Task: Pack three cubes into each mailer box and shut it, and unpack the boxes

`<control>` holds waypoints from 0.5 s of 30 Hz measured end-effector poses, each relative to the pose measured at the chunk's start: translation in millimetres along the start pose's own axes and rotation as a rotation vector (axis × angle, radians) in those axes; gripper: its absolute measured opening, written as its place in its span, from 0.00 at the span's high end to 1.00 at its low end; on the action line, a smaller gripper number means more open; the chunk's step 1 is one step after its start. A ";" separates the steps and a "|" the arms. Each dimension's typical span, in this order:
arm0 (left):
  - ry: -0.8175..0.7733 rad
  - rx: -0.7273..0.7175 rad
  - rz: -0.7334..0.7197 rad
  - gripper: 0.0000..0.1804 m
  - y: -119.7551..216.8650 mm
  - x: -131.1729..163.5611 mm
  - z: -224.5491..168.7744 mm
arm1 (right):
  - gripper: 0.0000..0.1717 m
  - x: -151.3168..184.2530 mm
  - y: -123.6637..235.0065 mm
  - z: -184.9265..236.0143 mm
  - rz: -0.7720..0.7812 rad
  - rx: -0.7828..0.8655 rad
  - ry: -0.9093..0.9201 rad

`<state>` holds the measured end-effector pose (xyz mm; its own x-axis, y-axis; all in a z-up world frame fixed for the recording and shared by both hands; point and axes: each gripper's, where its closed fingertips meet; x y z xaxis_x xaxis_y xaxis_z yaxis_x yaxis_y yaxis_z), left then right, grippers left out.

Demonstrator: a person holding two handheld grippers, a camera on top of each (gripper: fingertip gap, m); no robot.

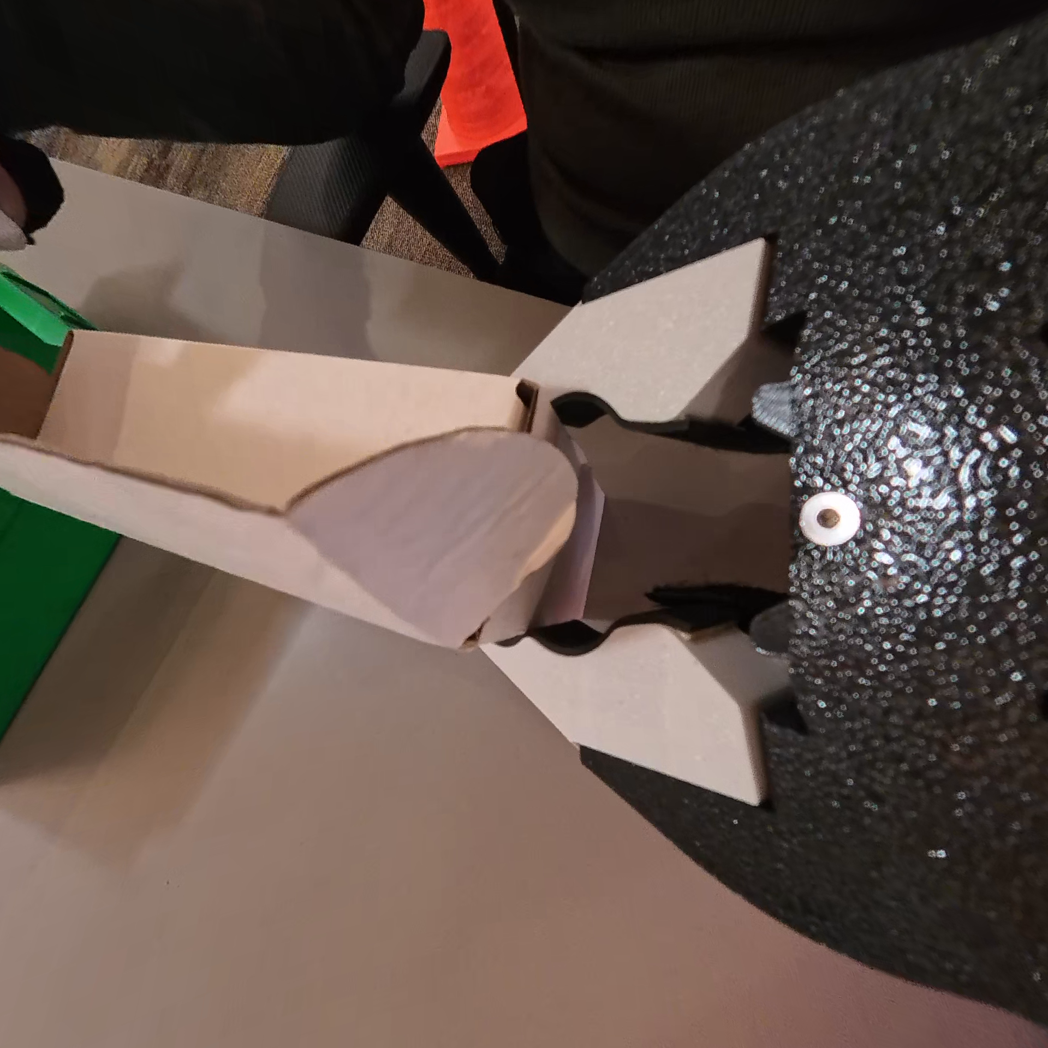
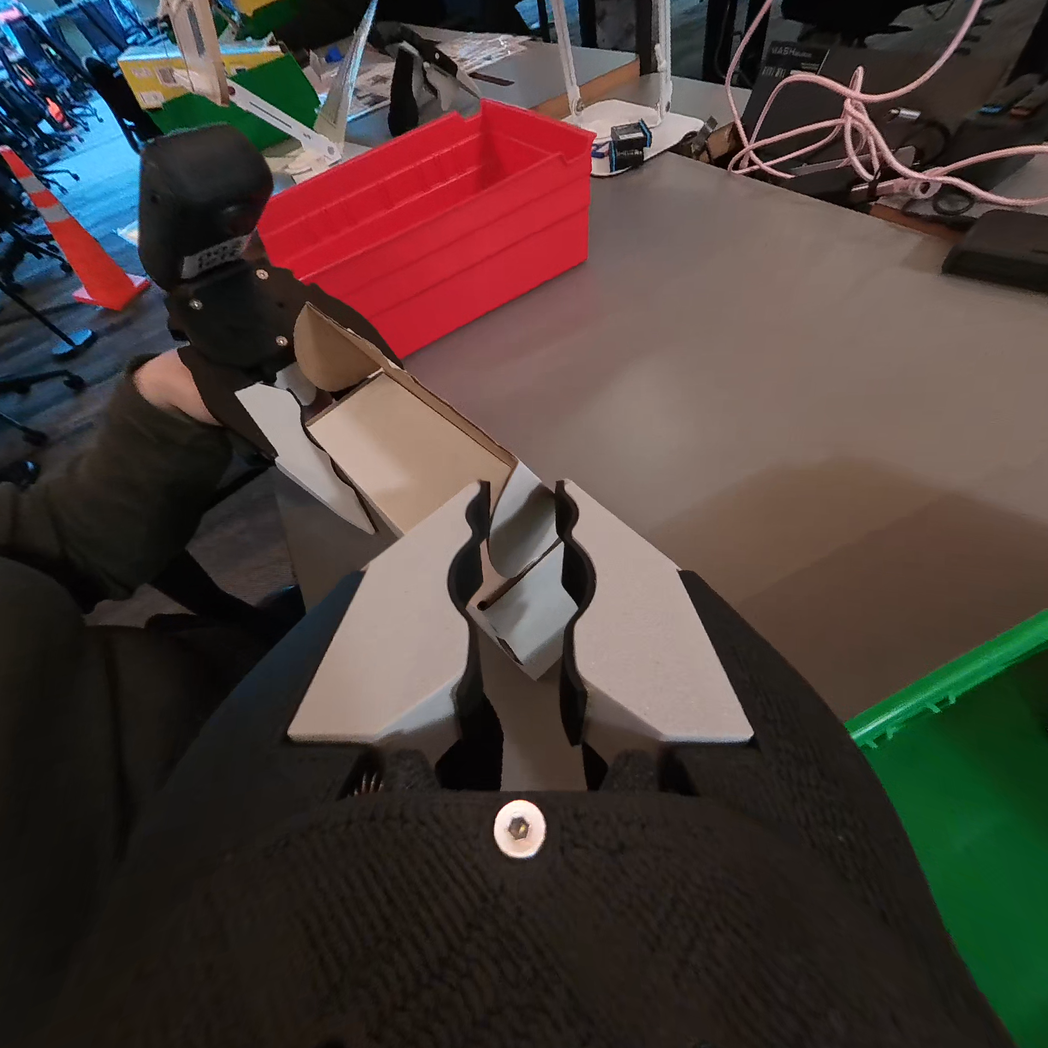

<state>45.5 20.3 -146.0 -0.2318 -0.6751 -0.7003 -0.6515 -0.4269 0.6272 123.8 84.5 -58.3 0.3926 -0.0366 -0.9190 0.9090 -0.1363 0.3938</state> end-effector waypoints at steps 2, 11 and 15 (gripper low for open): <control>-0.002 0.002 0.000 0.62 -0.1 0.0 -0.3 | 0.88 0.5 0.4 0.5 0.008 0.005 0.012; -0.007 0.010 -0.013 0.62 0.2 -0.3 -1.1 | 0.88 5.1 1.4 4.0 0.051 0.031 0.150; 0.001 0.006 -0.039 0.61 1.1 -1.8 -1.1 | 0.88 4.8 1.4 4.2 0.055 0.033 0.127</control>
<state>46.1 20.5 -143.7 -0.2049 -0.6586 -0.7241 -0.6644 -0.4496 0.5970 126.3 79.9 -62.2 0.4580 0.0800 -0.8854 0.8814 -0.1705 0.4405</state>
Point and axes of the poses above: each gripper's, where its closed fingertips meet, y back along the fingers, x out of its underside, z = x × y across the jaws, and after that the axes turned 14 degrees about y, right-handed
